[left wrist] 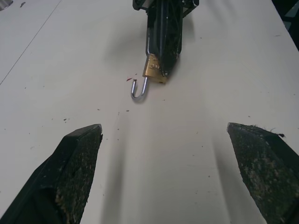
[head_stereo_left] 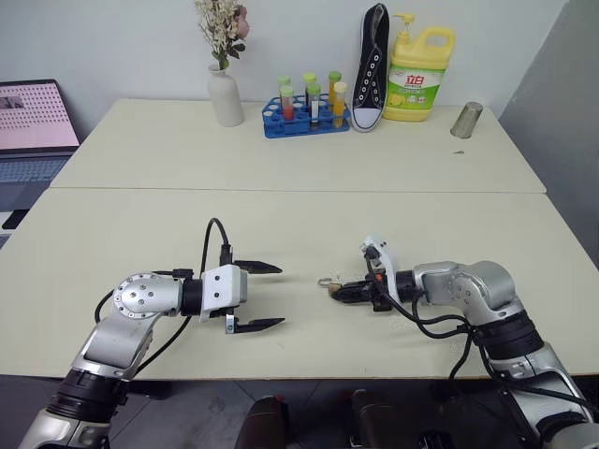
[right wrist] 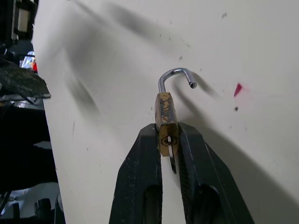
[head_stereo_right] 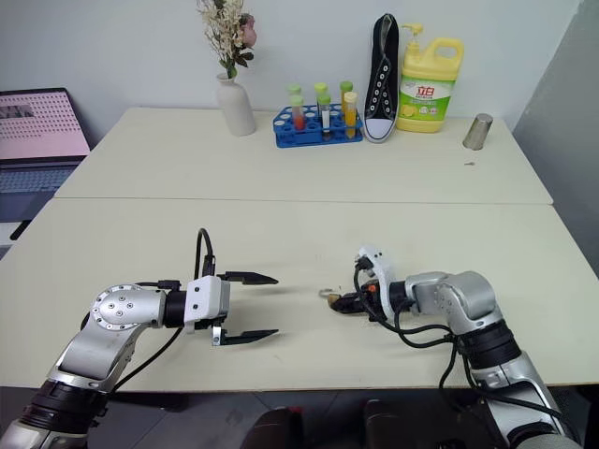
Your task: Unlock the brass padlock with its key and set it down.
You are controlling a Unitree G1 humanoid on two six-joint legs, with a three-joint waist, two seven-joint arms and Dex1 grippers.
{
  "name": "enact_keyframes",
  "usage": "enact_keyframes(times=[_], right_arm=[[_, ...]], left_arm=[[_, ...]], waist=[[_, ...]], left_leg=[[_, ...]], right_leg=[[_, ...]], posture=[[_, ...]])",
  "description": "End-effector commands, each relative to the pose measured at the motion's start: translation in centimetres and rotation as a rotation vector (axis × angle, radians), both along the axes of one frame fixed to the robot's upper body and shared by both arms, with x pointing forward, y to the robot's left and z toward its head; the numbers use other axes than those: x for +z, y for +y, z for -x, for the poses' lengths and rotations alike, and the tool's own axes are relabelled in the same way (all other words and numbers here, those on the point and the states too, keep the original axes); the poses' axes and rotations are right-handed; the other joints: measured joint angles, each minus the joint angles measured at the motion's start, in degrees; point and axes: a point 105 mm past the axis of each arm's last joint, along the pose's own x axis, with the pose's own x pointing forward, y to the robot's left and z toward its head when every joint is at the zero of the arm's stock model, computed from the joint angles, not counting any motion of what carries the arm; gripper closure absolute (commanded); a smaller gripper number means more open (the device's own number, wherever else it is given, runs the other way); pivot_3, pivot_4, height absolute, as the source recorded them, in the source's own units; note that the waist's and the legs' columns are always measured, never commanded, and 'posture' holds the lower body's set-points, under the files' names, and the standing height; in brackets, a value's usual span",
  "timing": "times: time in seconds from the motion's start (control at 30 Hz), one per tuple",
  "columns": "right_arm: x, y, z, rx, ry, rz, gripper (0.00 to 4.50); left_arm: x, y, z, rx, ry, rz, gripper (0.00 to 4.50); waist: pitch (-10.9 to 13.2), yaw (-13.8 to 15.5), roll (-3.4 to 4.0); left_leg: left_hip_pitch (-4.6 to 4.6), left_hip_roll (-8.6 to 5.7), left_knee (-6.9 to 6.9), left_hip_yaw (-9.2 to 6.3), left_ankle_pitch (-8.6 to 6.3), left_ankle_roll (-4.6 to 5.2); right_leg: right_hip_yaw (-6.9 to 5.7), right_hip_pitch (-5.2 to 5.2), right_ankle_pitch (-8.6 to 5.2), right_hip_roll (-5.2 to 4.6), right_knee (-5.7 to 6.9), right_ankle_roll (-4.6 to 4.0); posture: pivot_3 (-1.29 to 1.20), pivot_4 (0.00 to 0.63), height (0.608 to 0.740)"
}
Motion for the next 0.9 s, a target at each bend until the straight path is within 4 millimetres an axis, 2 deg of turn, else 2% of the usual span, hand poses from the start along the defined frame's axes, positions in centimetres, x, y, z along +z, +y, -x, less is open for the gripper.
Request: enact_keyframes(times=[0.03,0.3,0.47,0.5,0.73,0.9], right_arm=[[0.1,-0.3,0.4,0.032,0.013,0.023,4.34],[0.2,-0.3,0.4,-0.005,0.045,0.027,4.34],[0.2,-1.3,0.6,-0.014,0.017,0.061,2.95],[0.2,-1.7,0.7,-0.005,-0.01,0.084,2.52],[0.0,-3.4,2.6,0.144,-0.26,0.236,0.29],[1.6,-4.4,1.9,0.099,-0.401,0.227,0.29]], left_arm=[[0.6,-0.7,0.3,-0.029,-0.046,0.009,0.0],[0.4,-1.0,0.6,-0.06,-0.043,0.001,0.0],[0.0,-1.3,0.6,-0.078,-0.021,0.002,0.0],[-0.1,-1.3,0.6,-0.075,-0.01,0.011,0.0],[0.4,-1.4,0.1,-0.025,0.056,0.074,0.0],[1.1,-1.4,-0.6,0.028,0.072,0.075,0.0]], waist=[[0.0,0.0,0.0],[0.0,0.0,-0.01],[-0.01,0.02,-0.01],[0.0,0.09,-0.01],[-0.02,0.28,-0.03],[-0.02,0.23,-0.03]], left_leg=[[0.0,0.0,0.0,-0.01,0.0,0.0],[0.0,0.01,0.0,-0.01,0.0,0.0],[0.0,0.0,0.0,-0.01,0.0,0.0],[0.0,0.0,0.01,-0.02,0.0,0.0],[0.02,-0.07,0.05,-0.04,0.0,0.0],[0.04,-0.04,0.05,-0.05,0.0,0.0]], right_leg=[[-0.01,0.0,0.0,0.0,0.0,0.0],[-0.01,0.0,0.0,0.01,0.0,0.0],[-0.01,0.01,0.0,0.0,0.0,0.0],[-0.01,0.02,0.0,0.0,0.0,0.0],[-0.06,0.1,-0.02,-0.04,-0.05,0.06],[-0.06,0.1,-0.02,0.0,-0.03,0.06]], posture=[[0.0,0.15,0.74],[0.0,0.15,0.74],[0.0,0.15,0.74],[0.0,0.15,0.74],[0.0,0.15,0.74],[0.0,0.15,0.74]])
